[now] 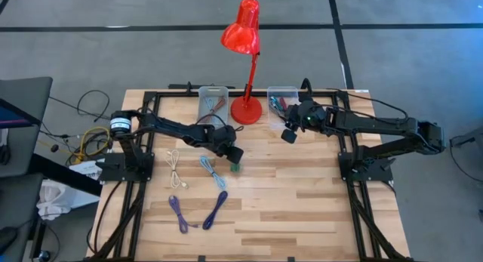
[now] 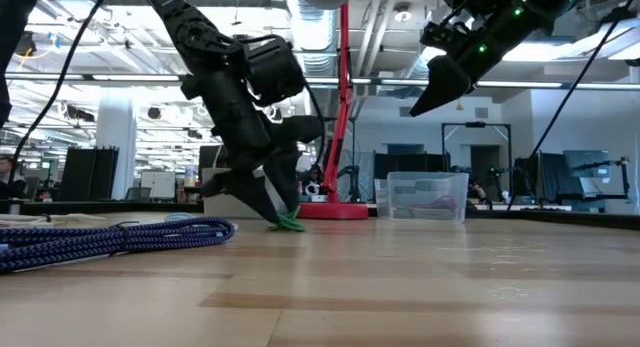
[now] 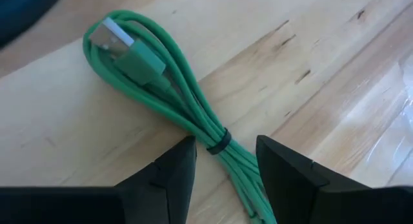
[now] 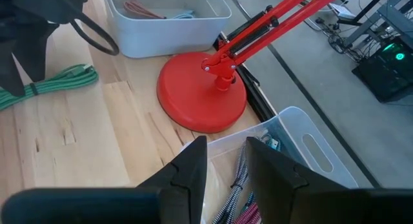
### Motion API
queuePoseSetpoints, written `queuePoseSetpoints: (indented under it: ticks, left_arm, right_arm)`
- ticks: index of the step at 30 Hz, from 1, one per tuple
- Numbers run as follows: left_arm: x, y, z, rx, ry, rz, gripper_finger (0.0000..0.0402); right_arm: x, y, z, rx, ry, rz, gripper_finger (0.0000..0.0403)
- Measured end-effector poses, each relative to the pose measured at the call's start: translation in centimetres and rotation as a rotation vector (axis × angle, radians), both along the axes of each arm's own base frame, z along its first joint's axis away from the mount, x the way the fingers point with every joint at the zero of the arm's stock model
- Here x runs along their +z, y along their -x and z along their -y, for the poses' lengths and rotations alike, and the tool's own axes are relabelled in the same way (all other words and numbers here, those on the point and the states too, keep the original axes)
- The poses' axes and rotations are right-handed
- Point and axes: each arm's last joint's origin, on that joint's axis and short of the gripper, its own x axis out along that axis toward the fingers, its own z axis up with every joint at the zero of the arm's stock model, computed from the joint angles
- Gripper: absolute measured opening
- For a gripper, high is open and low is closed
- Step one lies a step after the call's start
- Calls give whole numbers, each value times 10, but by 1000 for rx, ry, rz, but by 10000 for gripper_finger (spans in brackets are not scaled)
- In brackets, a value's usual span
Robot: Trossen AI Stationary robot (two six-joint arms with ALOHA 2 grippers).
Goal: Pick & Place USB Port
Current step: Put the green charger cable into the gray bin
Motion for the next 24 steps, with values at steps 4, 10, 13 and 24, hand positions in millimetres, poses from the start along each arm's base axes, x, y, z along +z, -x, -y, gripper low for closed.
queuePoseSetpoints:
  ticks: [4,10,13,24]
  left_arm:
    - [0,0,0,13,-18,-1,159]
    - [-3,0,-1,25,-42,-12,127]
    - [-9,-2,-1,19,-49,-32,106]
    - [-16,-11,-2,-132,-136,13,15]
  right_arm:
    - [0,0,0,0,0,0,101]
    - [0,0,0,0,0,0,101]
    - [0,0,0,0,0,0,101]
    - [0,0,0,1,-1,-2,101]
